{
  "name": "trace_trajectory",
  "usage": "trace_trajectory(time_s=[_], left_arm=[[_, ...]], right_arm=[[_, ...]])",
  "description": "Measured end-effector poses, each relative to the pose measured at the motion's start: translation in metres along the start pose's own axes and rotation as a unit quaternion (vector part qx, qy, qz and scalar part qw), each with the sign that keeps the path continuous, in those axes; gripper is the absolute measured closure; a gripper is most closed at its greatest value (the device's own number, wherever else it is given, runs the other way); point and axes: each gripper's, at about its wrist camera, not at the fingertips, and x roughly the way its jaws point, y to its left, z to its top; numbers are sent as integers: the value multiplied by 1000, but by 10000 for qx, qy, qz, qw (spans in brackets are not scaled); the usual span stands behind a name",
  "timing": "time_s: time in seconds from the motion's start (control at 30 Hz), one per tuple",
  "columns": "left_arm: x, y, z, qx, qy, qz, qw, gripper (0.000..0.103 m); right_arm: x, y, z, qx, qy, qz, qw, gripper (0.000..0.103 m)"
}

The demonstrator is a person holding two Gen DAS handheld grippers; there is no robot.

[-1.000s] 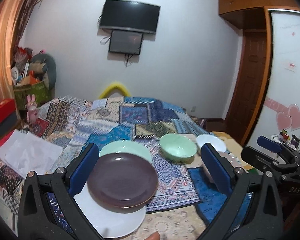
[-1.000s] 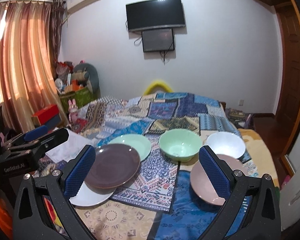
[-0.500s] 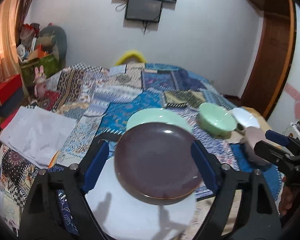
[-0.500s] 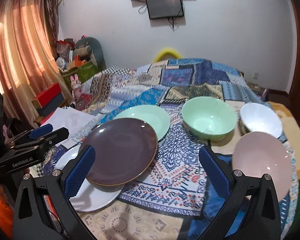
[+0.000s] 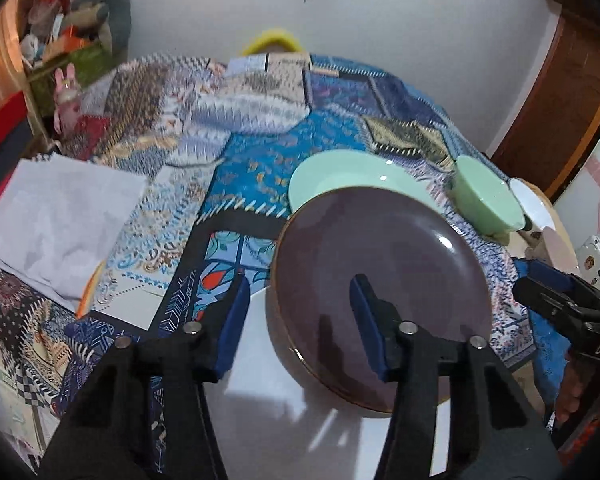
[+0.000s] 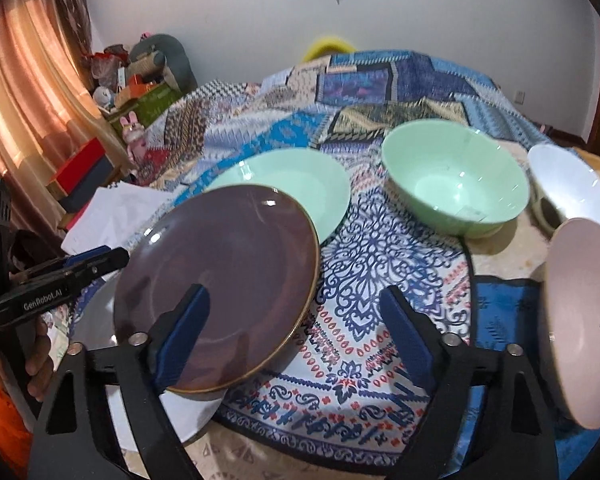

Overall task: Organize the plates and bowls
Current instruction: 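Reach both tools to the dark purple plate and close them on its rim, then lift the dark purple plate with both tools and carry it toward the pink bowl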

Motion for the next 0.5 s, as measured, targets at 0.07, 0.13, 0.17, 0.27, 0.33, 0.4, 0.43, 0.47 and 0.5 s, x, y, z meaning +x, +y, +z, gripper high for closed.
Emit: trace_trajectory(time_s=[0.07, 0.13, 0.17, 0.27, 0.33, 0.4, 0.43, 0.47, 0.5], left_arm=[[7, 6, 1, -42, 62, 3, 10000, 59], [13, 9, 3, -86, 117, -25, 9999, 61], [16, 11, 4, -110, 164, -51, 9998, 63], [26, 12, 7, -124, 328, -125, 9993, 70], [31, 10, 8, -62, 387, -118, 9992, 73], [34, 10, 8, -56, 421, -140, 9990, 74], [36, 11, 9, -66, 440, -148, 9989, 75], [37, 11, 9, -77, 465, -164, 9988, 75], [39, 12, 9, -85, 480, -175, 9987, 76]], right_arm=[[5, -2, -1, 67, 92, 47, 9999, 27], [9, -4, -1, 105, 167, 65, 9998, 32], [11, -5, -1, 124, 204, 76, 9997, 35], [18, -6, -1, 176, 298, 123, 9993, 45], [22, -7, 0, 207, 336, 140, 9991, 51], [24, -7, 0, 245, 384, 197, 9988, 56], [25, -8, 1, 261, 403, 237, 9986, 61], [26, -8, 1, 274, 419, 269, 9984, 65], [26, -8, 1, 283, 441, 311, 9981, 66]])
